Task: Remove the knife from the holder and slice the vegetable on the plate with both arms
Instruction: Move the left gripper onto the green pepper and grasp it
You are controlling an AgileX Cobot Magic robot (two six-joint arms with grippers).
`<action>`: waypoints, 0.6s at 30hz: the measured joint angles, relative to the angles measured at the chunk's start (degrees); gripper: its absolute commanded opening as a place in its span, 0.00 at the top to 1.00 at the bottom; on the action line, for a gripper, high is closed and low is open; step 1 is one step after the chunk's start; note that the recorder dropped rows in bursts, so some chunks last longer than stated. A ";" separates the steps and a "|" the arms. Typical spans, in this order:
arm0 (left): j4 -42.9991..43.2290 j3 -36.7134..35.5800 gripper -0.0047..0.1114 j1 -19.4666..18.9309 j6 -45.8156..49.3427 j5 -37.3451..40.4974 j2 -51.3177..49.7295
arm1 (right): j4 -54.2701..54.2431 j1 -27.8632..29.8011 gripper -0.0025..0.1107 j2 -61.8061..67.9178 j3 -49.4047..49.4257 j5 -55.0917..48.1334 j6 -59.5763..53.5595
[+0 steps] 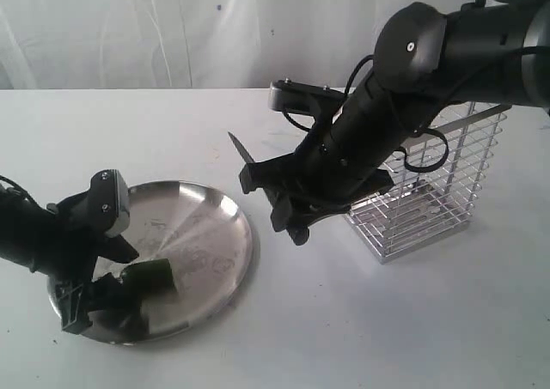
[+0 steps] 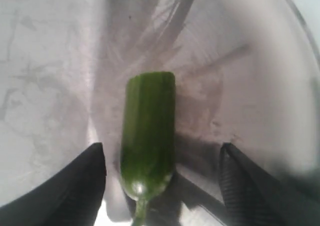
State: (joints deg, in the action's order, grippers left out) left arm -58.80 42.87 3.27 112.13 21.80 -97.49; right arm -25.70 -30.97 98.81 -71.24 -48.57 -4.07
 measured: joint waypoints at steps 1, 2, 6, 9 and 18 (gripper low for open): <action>0.00 0.34 0.38 0.15 0.00 0.14 -0.15 | 0.00 0.00 0.98 0.00 0.00 0.00 0.00; -0.11 0.89 0.38 0.35 0.00 0.28 -0.18 | 0.00 0.00 0.98 0.00 0.00 0.00 0.00; -0.11 1.81 0.38 0.59 0.00 0.31 -1.09 | 0.00 0.00 0.98 0.00 0.00 0.00 0.00; -0.11 1.88 0.38 0.59 0.00 -0.09 -2.40 | 0.00 0.00 0.98 0.00 0.00 0.00 0.00; -0.11 1.88 0.75 0.59 0.00 0.14 -3.41 | 0.00 0.00 0.98 0.00 0.00 0.00 0.00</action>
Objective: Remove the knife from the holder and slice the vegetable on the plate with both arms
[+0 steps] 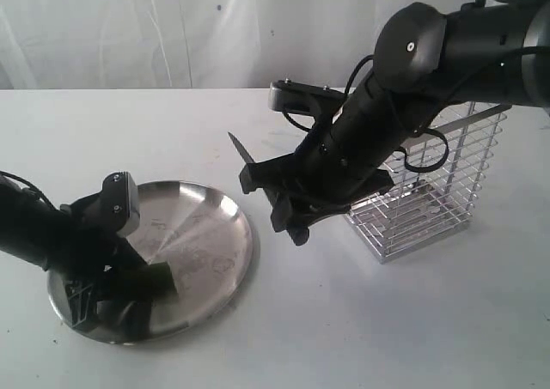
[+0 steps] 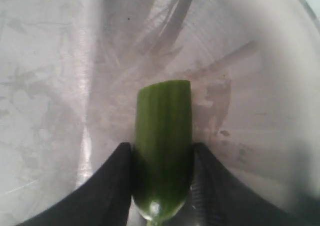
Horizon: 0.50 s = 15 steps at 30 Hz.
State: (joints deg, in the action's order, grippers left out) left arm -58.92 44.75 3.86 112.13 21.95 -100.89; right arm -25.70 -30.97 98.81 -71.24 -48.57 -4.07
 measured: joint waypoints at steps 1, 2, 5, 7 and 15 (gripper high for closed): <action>-0.23 0.00 0.81 0.00 0.00 0.00 0.00 | 0.00 0.00 0.98 0.00 0.00 0.00 0.00; -0.63 0.00 0.87 0.00 0.00 0.00 0.00 | 0.00 0.00 0.98 0.00 0.00 0.00 0.00; -5.36 0.00 0.96 0.00 0.00 0.05 -0.14 | 0.00 0.00 0.98 0.00 0.00 0.04 0.00; -10.42 0.52 0.96 0.00 0.00 -1.56 -0.22 | 0.00 0.00 0.98 0.00 0.00 0.50 0.00; -5.64 2.71 0.96 0.00 -0.09 -2.42 -2.49 | 0.00 0.00 0.98 0.00 0.00 1.04 0.00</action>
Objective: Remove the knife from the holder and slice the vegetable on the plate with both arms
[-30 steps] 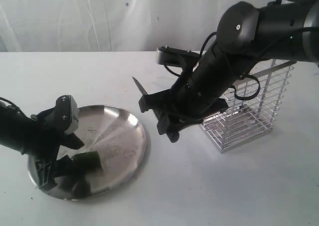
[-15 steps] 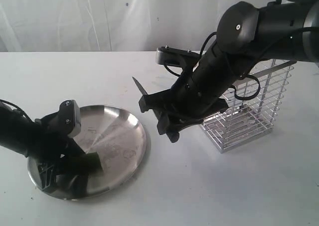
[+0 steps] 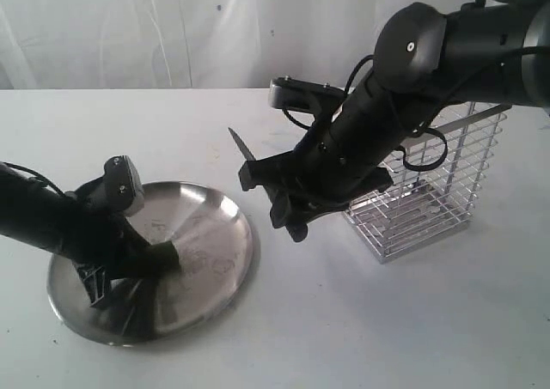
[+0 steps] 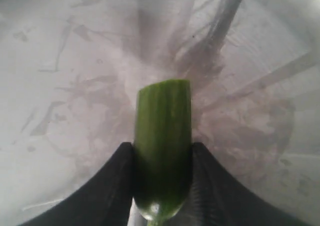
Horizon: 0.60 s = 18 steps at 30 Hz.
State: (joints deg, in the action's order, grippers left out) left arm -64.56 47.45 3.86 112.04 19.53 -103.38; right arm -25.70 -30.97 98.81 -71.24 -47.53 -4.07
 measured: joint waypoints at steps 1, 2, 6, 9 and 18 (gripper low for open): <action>1.43 0.11 0.95 0.00 0.00 0.53 0.00 | 0.00 0.00 0.98 0.00 0.00 0.00 0.00; 2.23 0.23 0.93 0.00 0.00 0.76 0.00 | 0.00 0.00 0.98 0.00 0.00 0.00 0.00; 3.72 0.36 0.65 0.00 -0.56 1.23 0.00 | 0.00 0.00 0.98 0.00 0.00 0.14 0.00; 3.95 0.36 0.52 0.00 -1.06 1.34 0.00 | 0.00 0.00 0.98 0.00 0.00 0.14 0.00; 4.41 0.36 0.36 0.00 -2.50 1.58 0.71 | 0.00 0.00 0.98 0.00 0.00 2.23 0.00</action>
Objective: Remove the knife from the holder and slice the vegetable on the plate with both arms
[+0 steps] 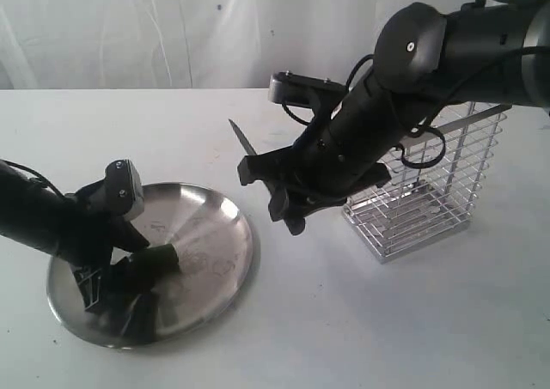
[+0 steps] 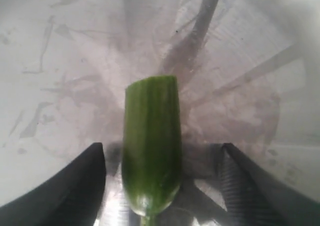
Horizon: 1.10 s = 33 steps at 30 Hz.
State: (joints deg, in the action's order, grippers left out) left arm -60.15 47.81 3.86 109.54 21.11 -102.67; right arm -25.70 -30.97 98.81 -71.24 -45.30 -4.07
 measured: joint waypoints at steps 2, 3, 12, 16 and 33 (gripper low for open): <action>0.24 -0.11 0.36 0.00 0.00 -0.17 1.08 | 0.00 0.00 0.98 0.00 0.00 0.78 0.00; 0.43 -0.11 0.36 0.00 0.00 -0.45 1.97 | 0.00 0.00 0.98 0.00 0.00 1.03 0.00; 0.97 -0.11 0.54 0.00 -3.18 -8.84 12.82 | 0.00 -1.28 0.98 1.75 0.00 1.64 -0.45; -2.28 -0.11 0.96 -0.14 -20.49 -21.52 15.47 | 0.00 -6.04 0.98 2.02 0.00 4.07 2.66; -15.41 -0.11 0.96 -10.10 -48.47 -8.47 7.59 | 17.60 -27.03 0.98 6.46 0.00 10.12 40.25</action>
State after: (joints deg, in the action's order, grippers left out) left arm -75.55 47.70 -6.23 61.07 12.64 -95.08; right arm -8.10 -58.00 105.28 -71.24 -35.18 36.19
